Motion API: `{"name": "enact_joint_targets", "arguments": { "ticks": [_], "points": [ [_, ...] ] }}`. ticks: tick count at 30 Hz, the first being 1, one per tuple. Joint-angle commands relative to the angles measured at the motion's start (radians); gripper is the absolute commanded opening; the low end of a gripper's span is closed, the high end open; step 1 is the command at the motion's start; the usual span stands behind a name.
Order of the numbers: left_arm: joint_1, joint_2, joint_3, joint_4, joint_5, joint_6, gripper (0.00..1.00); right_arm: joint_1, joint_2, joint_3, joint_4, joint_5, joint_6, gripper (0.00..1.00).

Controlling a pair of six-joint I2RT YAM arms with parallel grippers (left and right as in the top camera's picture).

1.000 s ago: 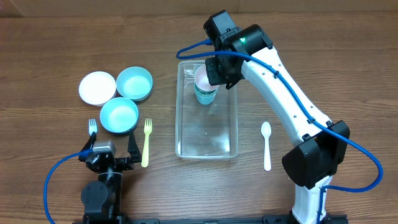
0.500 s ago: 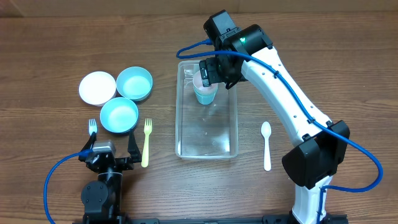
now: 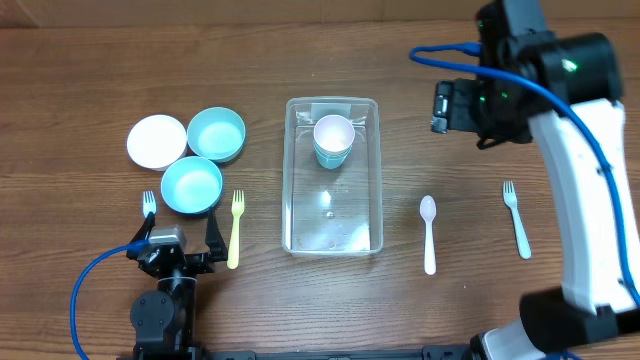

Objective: Pack container
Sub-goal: 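Stack the pink cup onto the teal cup in the container, then lower the right gripper onto the white spoon and grasp it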

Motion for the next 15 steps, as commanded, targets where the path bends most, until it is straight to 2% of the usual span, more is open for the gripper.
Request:
{"name": "enact_joint_targets", "arguments": {
  "ticks": [1, 5, 9, 15],
  "points": [
    [0.013, -0.010, -0.003, 0.004, -0.009, 0.026, 1.00, 0.003, -0.081, -0.130, 0.013, 0.005, 0.003, 0.92],
    [0.013, -0.010, -0.003, 0.004, -0.009, 0.026, 1.00, 0.003, -0.184, -0.386, 0.105, 0.005, 0.035, 0.93],
    [0.013, -0.010, -0.003, 0.004, -0.008, 0.026, 1.00, 0.003, -0.295, -0.752, 0.283, -0.028, 0.060, 0.93],
    [0.013, -0.010, -0.003, 0.004, -0.009, 0.026, 1.00, 0.003, -0.329, -1.046, 0.442, -0.032, 0.084, 0.92]
  ]
}}
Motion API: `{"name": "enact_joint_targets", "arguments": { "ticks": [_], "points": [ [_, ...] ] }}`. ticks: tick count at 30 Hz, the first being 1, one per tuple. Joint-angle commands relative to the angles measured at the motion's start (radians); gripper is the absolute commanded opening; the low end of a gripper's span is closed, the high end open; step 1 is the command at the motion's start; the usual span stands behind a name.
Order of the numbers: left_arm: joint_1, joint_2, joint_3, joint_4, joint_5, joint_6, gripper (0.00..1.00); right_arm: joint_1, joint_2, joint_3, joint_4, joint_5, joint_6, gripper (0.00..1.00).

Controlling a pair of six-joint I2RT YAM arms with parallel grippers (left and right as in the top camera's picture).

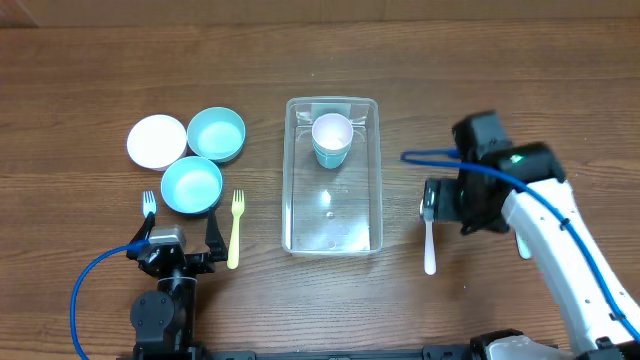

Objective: Pack container
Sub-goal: 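Lower the right gripper onto the white spoon and grasp it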

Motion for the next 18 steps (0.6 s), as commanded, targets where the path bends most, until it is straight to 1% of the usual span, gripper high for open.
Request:
{"name": "enact_joint_targets", "arguments": {
  "ticks": [1, 3, 5, 8, 11, 12, 15, 18],
  "points": [
    [0.013, -0.010, -0.003, 0.004, -0.009, 0.026, 1.00, 0.002, -0.027, -0.130, 0.065, -0.009, 0.023, 0.92],
    [0.013, -0.010, -0.003, 0.004, -0.009, 0.026, 1.00, 0.002, -0.027, -0.177, 0.120, -0.026, 0.023, 0.90],
    [0.013, -0.010, -0.003, 0.004, -0.008, 0.026, 1.00, 0.002, -0.027, -0.200, 0.152, -0.029, 0.024, 0.87],
    [0.013, -0.010, -0.003, 0.004, -0.008, 0.026, 1.00, 0.003, -0.023, -0.201, 0.172, -0.029, 0.023, 0.86],
    [0.013, -0.010, -0.003, 0.004, -0.008, 0.026, 1.00, 0.003, -0.021, -0.229, 0.236, -0.029, 0.024, 0.81],
    [0.013, -0.010, -0.003, 0.004, -0.009, 0.026, 1.00, 0.003, -0.021, -0.263, 0.290, -0.028, 0.023, 0.78],
    [0.013, -0.010, -0.003, 0.004, -0.009, 0.026, 1.00, 0.002, -0.021, -0.331, 0.394, -0.020, 0.014, 0.77],
    [0.013, -0.010, -0.003, 0.004, -0.008, 0.026, 1.00, 0.003, -0.021, -0.351, 0.427, 0.005, 0.014, 0.77]
  ]
}}
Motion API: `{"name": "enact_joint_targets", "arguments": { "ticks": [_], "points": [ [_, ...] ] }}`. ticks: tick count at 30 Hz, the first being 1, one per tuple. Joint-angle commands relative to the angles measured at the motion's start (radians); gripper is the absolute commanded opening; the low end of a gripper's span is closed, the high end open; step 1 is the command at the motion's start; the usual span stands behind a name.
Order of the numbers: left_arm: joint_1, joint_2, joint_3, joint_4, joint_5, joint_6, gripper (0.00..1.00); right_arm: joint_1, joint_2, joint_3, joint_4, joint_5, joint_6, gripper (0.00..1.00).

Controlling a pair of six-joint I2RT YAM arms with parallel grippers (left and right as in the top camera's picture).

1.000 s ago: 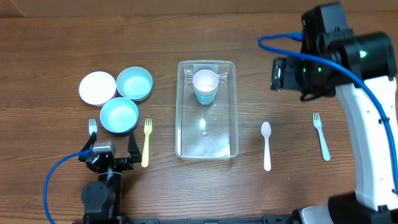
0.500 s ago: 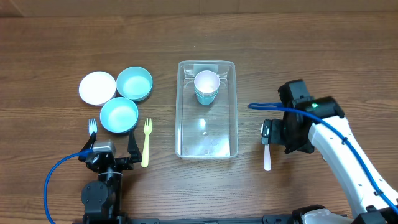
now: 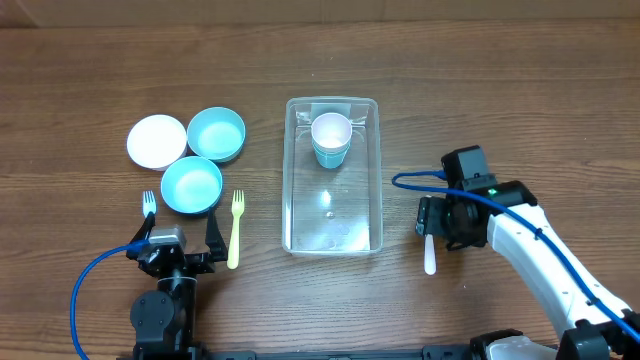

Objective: Pack container
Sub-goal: 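Lower the right gripper onto the white spoon and grasp it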

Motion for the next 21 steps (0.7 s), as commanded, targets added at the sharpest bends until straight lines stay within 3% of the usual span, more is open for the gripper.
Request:
{"name": "enact_joint_targets", "arguments": {
  "ticks": [1, 21],
  "points": [
    [0.013, -0.010, -0.003, 0.004, -0.009, 0.026, 1.00, 0.003, -0.011, -0.017, 0.023, 0.035, -0.003, 0.77],
    [0.013, -0.010, -0.003, 0.004, -0.009, 0.026, 1.00, 0.003, 0.099, -0.079, 0.139, 0.046, -0.078, 0.71]
  ]
}}
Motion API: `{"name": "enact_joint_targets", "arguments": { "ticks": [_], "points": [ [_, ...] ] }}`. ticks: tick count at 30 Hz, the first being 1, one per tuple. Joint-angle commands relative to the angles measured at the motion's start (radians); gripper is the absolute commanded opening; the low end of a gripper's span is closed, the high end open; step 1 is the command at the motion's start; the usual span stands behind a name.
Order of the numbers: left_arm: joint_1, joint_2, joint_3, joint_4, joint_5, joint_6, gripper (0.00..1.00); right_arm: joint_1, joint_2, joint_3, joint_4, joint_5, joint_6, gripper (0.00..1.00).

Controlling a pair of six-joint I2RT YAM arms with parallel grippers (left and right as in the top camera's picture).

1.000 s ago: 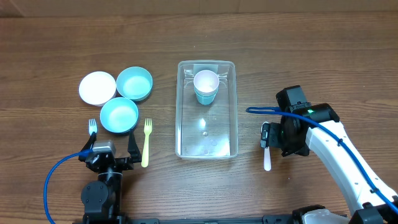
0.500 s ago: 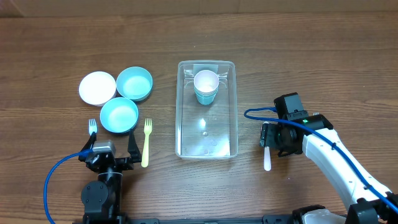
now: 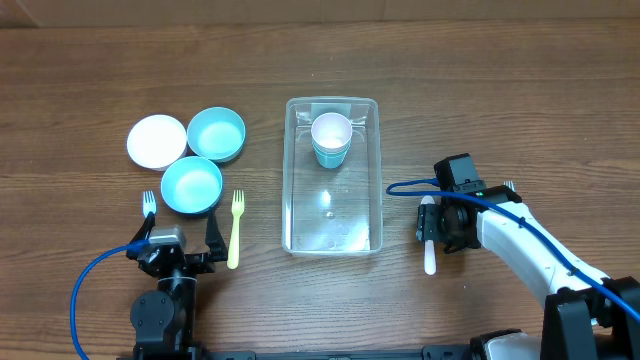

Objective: Pack container
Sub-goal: 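Lower the right gripper onto the white spoon and grasp it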

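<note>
A clear plastic container (image 3: 332, 240) lies in the middle of the table with stacked cups (image 3: 332, 139), white in teal, at its far end. Right of it lies a white spoon (image 3: 429, 255). My right gripper (image 3: 427, 222) is low over the spoon's upper part, hiding the bowl; whether its fingers are closed on it cannot be made out. My left gripper (image 3: 180, 238) rests open at the front left, between a white fork (image 3: 148, 203) and a yellow fork (image 3: 236, 228).
Two teal bowls (image 3: 216, 133) (image 3: 191, 184) and a white plate (image 3: 157, 140) sit at the left. Another white fork (image 3: 509, 188) peeks out behind my right arm.
My right gripper has shifted slightly closer to the table and nearer the spoon's bowl end. The spoon, the container and the left arm have not moved.
My right gripper was high at the far right, away from the cutlery. Then it stood just right of the spoon's bowl, then over the spoon's upper part, where it is now a little lower. The left arm stayed parked throughout.
</note>
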Motion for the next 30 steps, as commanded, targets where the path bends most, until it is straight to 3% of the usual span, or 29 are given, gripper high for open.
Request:
{"name": "enact_joint_targets", "arguments": {
  "ticks": [1, 15, 21, 30],
  "points": [
    [0.013, -0.010, -0.003, 0.004, -0.008, 0.026, 1.00, 0.003, 0.002, -0.010, 0.007, -0.006, -0.014, 0.71],
    [0.013, -0.010, -0.003, 0.004, -0.009, 0.026, 1.00, 0.002, 0.007, -0.058, 0.057, -0.008, -0.019, 0.68],
    [0.013, -0.010, -0.003, 0.004, -0.009, 0.026, 1.00, 0.003, 0.007, -0.058, 0.059, -0.004, -0.023, 0.44],
    [0.013, -0.010, -0.003, 0.004, -0.008, 0.026, 1.00, 0.002, 0.007, -0.058, 0.059, -0.004, -0.023, 0.19]
  ]
}}
